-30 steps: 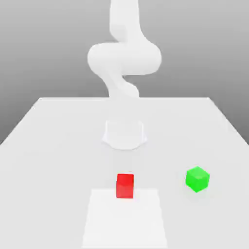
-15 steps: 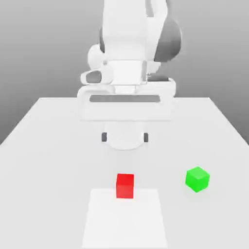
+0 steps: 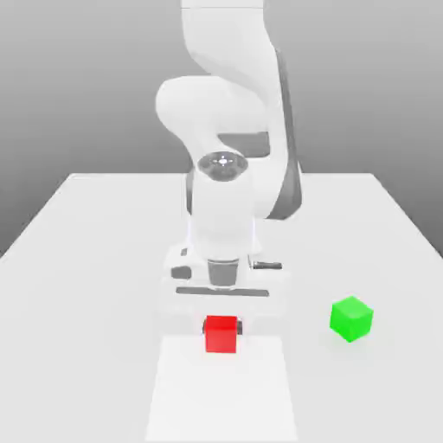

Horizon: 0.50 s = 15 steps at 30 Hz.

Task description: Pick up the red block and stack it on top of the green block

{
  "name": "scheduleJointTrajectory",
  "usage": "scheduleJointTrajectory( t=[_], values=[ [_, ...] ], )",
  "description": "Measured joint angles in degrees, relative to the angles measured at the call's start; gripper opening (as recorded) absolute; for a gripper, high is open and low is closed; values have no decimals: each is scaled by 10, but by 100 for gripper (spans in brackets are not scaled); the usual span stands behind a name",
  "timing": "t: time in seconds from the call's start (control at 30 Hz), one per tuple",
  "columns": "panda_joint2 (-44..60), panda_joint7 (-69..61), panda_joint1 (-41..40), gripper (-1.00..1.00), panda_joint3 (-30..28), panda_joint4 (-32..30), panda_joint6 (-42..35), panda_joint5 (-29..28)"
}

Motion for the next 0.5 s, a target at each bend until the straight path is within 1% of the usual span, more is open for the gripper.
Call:
scheduleJointTrajectory(
  t=[0.03,0.1,0.33,0.5],
  values=[
    [7,1,0,-100,0,1,6,-1],
    [-13,0,-2,-100,2,-2,-11,-1],
    [-151,-4,0,-100,2,-21,-130,5],
    [-182,-57,67,-100,36,-9,-173,21]
  ],
)
